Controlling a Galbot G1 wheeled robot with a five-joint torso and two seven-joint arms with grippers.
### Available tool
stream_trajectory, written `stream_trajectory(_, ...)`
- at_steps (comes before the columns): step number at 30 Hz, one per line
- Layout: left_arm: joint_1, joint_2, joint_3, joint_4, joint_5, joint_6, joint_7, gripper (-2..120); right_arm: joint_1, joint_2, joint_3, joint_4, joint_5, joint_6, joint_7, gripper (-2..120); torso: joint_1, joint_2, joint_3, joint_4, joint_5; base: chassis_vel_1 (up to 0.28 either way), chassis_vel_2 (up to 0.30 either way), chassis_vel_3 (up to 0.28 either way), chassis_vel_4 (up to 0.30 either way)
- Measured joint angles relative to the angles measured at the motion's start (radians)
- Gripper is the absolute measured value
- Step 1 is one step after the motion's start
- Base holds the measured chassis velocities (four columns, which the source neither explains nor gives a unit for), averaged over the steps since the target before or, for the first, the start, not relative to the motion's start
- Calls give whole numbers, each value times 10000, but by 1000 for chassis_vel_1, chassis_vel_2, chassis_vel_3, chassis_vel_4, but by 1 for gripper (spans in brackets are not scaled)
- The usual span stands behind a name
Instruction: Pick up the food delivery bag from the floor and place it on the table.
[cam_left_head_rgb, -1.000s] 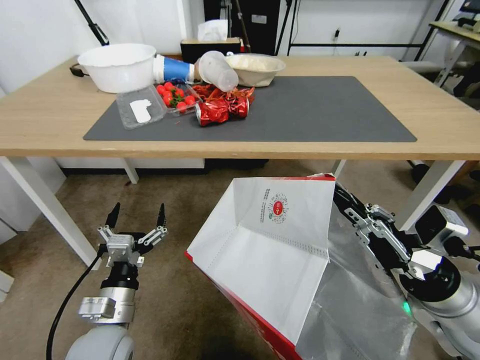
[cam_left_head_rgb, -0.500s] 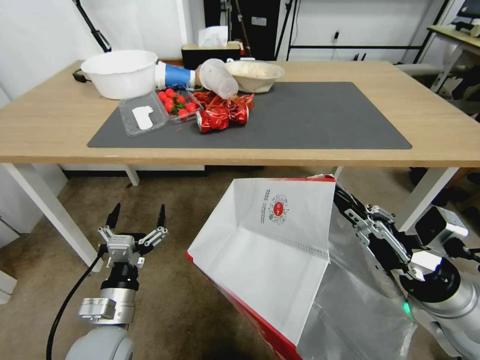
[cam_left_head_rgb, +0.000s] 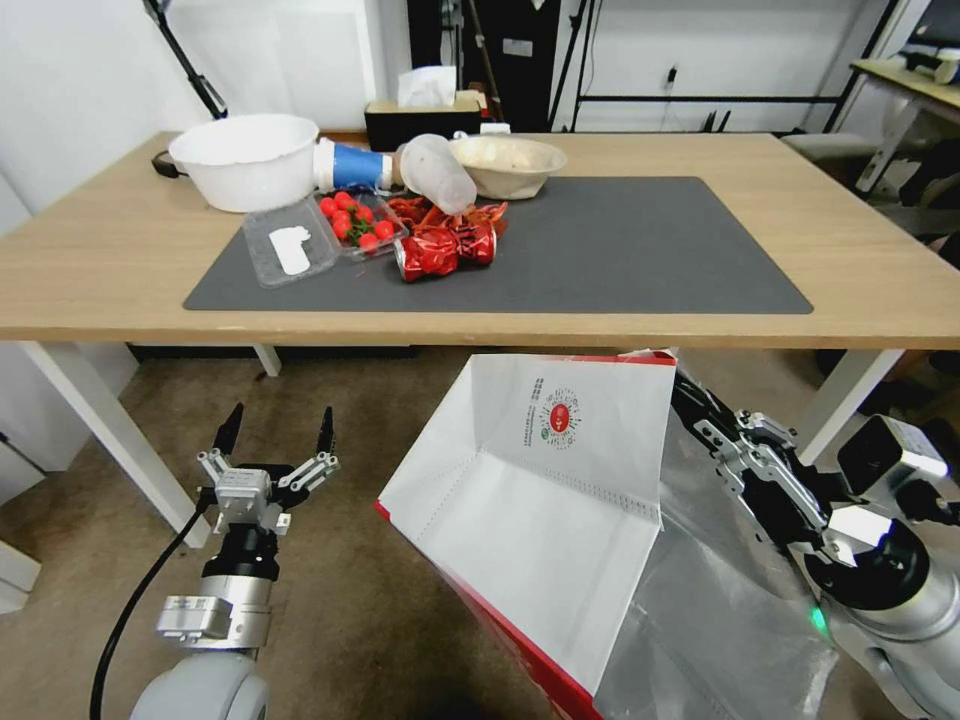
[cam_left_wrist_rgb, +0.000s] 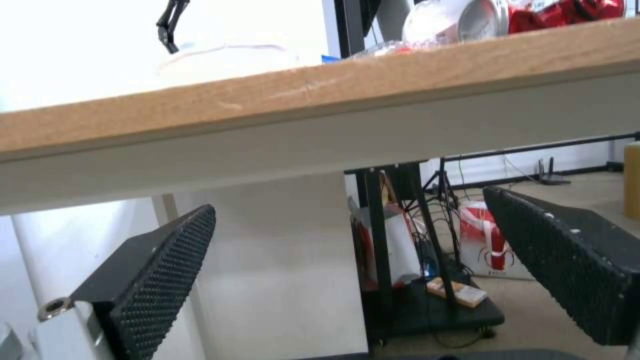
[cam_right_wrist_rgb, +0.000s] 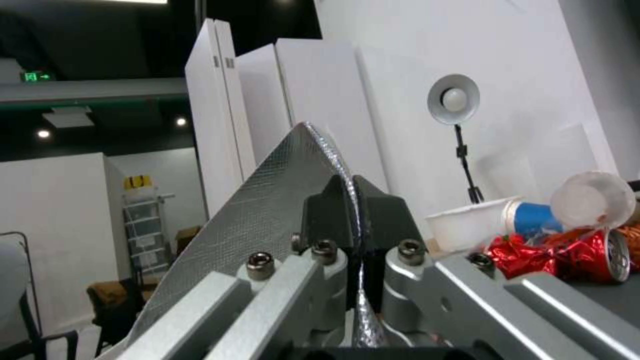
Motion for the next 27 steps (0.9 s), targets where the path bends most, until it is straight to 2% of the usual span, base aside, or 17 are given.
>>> stream_trajectory(27, 50, 16, 30, -58, 94, 19, 55, 100, 38, 144, -16, 13, -40, 51, -81, 0, 417, 1104, 689, 0, 1, 0, 0, 0, 0)
